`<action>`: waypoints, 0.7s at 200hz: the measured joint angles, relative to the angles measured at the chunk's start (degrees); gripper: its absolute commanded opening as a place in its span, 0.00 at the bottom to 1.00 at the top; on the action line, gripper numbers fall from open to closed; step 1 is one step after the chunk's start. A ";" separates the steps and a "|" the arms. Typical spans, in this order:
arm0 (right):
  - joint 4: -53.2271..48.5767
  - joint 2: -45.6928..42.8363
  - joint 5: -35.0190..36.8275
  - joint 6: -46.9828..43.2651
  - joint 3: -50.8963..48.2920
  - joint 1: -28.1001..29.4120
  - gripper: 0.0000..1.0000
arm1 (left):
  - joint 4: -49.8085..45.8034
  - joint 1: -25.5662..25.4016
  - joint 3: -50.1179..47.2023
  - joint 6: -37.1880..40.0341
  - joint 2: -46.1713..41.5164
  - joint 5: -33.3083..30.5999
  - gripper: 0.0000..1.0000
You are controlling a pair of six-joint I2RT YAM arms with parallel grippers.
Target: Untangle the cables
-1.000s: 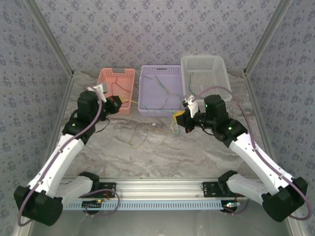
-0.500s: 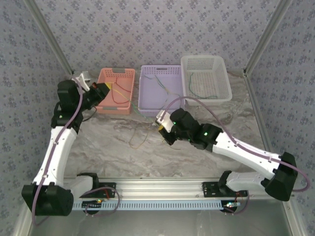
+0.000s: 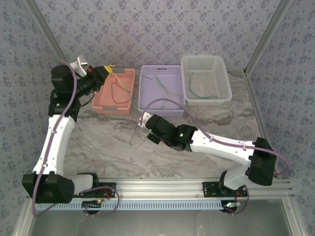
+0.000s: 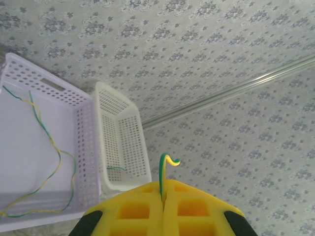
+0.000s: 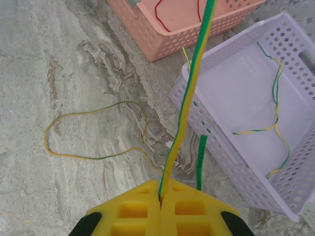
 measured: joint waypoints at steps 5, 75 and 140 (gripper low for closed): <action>0.02 0.20 0.57 0.00 0.15 0.42 0.00 | 0.50 0.00 0.00 -0.46 0.13 0.17 0.00; -2.32 -3.41 -3.02 0.85 -0.09 0.72 0.36 | 7.30 -1.42 -0.07 0.26 0.35 3.43 0.00; -3.02 -21.31 -19.06 13.25 2.99 -9.22 0.57 | 12.79 -7.76 0.02 6.03 0.39 0.24 0.00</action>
